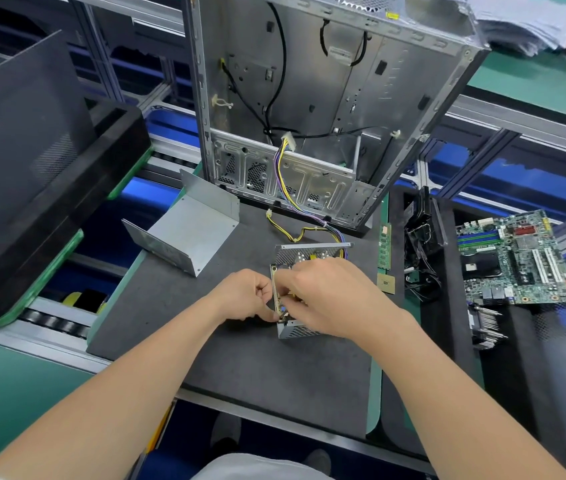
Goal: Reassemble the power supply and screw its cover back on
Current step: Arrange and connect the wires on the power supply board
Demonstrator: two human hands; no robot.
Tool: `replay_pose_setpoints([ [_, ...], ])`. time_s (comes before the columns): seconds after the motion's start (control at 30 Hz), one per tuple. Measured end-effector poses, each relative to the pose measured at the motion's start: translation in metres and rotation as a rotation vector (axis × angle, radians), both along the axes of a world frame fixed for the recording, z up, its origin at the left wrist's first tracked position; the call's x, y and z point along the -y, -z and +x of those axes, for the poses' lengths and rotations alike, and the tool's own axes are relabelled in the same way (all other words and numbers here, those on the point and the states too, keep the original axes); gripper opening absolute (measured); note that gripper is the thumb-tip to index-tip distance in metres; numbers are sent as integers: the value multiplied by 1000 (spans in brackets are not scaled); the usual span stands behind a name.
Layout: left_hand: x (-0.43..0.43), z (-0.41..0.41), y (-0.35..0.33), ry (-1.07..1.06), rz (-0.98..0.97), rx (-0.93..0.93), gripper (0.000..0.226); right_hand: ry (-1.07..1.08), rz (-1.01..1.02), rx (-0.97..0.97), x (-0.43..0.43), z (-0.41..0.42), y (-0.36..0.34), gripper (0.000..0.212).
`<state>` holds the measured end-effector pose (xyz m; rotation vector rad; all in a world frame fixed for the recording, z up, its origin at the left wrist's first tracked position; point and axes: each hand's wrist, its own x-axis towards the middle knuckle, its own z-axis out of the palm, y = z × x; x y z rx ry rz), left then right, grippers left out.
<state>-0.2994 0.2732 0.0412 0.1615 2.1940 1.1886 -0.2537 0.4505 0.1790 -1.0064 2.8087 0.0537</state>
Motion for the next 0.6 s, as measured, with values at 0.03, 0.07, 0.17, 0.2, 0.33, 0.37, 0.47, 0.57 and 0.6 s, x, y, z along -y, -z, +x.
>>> replay_pose_setpoints([
  [0.03,0,0,0,-8,1,-2,48,28,4,-27,0,0,3,15],
  [0.07,-1,0,1,-15,-3,-4,50,69,5,-45,1,0,6,17],
  [0.17,-1,0,2,-17,-3,-2,49,262,-17,-68,5,1,15,21],
  [0.2,-1,0,1,-17,-4,-1,48,335,-18,-74,6,1,18,24],
  [0.33,-1,0,1,-14,-2,0,46,402,-21,-117,7,2,20,34],
  [0.37,-1,0,1,-14,-1,1,45,356,-32,-98,7,2,18,33],
  [0.47,-1,0,1,-17,-5,2,40,105,-59,4,0,3,6,17],
  [0.57,-1,1,1,-9,-17,15,37,-127,59,53,-8,1,-2,24],
  [0.6,-1,1,1,-13,-23,19,37,-153,87,56,-8,0,-4,25],
])
